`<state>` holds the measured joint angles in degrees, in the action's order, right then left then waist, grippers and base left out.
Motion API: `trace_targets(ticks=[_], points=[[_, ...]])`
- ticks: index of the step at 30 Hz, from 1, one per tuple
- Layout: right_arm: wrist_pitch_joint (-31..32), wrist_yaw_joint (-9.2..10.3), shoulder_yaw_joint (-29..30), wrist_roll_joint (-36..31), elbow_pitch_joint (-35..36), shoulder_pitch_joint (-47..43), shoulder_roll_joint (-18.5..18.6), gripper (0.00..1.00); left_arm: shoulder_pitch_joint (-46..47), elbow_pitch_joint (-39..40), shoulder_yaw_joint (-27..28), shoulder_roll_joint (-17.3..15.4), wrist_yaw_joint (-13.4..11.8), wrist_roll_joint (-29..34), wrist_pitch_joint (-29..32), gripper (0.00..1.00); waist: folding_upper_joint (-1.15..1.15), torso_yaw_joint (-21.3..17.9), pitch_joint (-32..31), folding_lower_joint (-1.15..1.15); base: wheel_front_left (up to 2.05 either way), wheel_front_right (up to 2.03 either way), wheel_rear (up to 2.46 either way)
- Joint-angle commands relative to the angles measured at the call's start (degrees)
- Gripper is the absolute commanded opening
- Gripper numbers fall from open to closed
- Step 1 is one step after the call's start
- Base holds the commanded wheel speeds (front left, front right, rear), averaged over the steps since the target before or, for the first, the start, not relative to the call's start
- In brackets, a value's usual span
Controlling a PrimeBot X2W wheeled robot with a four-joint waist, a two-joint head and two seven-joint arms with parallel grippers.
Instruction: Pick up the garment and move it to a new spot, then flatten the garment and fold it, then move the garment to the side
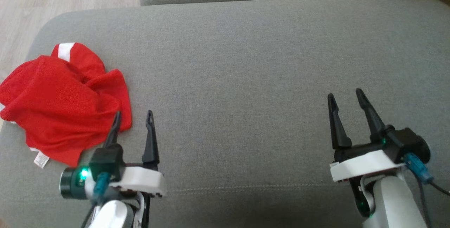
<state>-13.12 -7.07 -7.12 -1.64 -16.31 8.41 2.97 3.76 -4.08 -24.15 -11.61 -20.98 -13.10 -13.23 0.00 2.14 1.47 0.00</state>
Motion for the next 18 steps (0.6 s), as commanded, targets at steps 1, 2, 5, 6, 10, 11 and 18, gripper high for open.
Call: trace_targets(ticks=[1,2,5,6,10,11,18], points=[[-0.9,-0.4,-1.8,1.0,1.0,3.0,-0.1,1.0,2.1,2.4,3.1,0.2,0.5,1.1,-0.8,1.0,0.0,0.1,0.1,0.0,0.0,0.0,0.0],[-1.1,-0.4,-2.0,2.6,0.3,3.2,-0.1,1.0,1.9,2.4,3.9,0.7,1.1,1.3,-1.0,1.0,0.0,0.1,0.2,0.0,0.0,0.0,0.0],[-1.6,-0.41,-3.0,4.2,-1.6,3.9,-0.1,1.0,1.1,1.9,5.9,2.1,4.1,2.0,-1.5,1.0,0.0,0.1,0.2,0.0,0.0,0.0,0.0],[-1.7,-0.42,-3.2,4.6,-2.2,4.2,-0.1,1.0,0.8,1.4,6.8,3.0,5.2,1.8,-1.7,1.0,0.0,0.1,0.2,0.0,0.0,0.0,0.0],[-1.8,-0.42,-3.5,7.9,-3.8,4.8,-0.1,1.0,-0.1,-1.9,10.3,5.4,10.2,0.3,-1.8,1.0,0.0,0.0,0.1,0.0,0.0,0.0,0.0],[-1.8,-0.42,-3.5,8.6,-4.1,4.9,-0.1,1.0,-0.3,-2.8,10.7,5.7,11.3,0.5,-1.8,1.0,0.0,0.0,0.0,0.0,0.0,0.0,0.0],[-1.9,-0.42,-3.4,10.8,-5.4,5.2,-0.1,1.0,-0.2,-6.5,13.2,7.6,14.9,2.2,-1.8,1.0,0.0,-0.3,-0.2,0.0,0.0,0.0,0.0]])
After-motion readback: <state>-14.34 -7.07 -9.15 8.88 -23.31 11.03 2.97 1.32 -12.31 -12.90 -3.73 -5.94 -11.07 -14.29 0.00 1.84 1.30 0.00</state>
